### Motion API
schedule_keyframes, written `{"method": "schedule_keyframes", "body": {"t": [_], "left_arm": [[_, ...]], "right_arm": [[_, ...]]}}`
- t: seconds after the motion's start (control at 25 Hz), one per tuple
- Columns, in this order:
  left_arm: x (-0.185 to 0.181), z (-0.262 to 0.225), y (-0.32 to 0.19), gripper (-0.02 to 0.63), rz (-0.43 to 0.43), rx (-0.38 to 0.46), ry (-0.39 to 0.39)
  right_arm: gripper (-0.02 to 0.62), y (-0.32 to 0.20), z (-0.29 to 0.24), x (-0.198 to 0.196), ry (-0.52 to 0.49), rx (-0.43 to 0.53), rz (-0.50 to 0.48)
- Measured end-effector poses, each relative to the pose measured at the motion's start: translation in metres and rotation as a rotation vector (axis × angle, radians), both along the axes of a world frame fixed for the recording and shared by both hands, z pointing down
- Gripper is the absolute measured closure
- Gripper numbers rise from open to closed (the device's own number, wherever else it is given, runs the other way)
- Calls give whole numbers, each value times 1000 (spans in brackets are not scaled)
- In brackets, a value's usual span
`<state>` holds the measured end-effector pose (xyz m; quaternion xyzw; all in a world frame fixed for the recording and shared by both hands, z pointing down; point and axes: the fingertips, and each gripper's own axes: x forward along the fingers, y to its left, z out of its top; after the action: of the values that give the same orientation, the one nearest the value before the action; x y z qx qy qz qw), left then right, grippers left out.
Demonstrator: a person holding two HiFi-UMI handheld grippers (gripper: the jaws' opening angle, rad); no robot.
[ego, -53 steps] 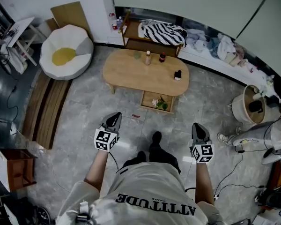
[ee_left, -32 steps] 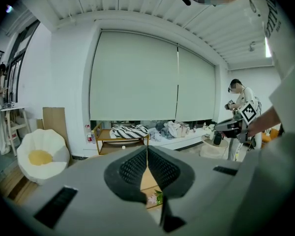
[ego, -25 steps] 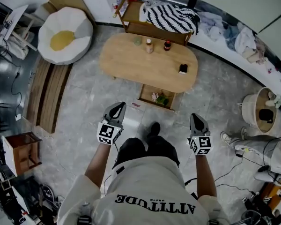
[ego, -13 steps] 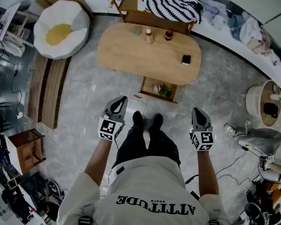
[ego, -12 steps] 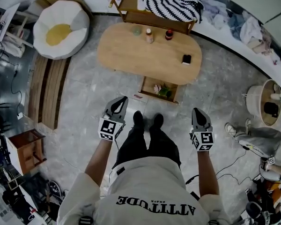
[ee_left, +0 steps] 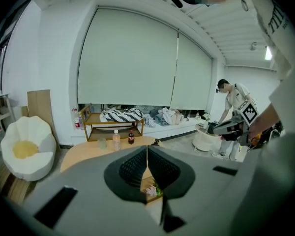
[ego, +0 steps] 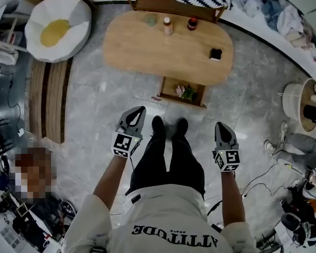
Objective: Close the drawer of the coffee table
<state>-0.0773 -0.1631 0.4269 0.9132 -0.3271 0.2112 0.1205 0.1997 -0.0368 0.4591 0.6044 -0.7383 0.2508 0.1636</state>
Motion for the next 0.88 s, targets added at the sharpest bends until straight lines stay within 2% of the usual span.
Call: {"method": "schedule_keyframes", "body": {"t": [0.2, 0.88], "left_arm": [[-8, 52, -1, 584, -3, -59, -35], [-9, 216, 6, 584, -28, -184, -90]], "right_arm": [[577, -3, 39, -9, -16, -28, -3], [575, 6, 199, -16, -6, -174, 66]]}}
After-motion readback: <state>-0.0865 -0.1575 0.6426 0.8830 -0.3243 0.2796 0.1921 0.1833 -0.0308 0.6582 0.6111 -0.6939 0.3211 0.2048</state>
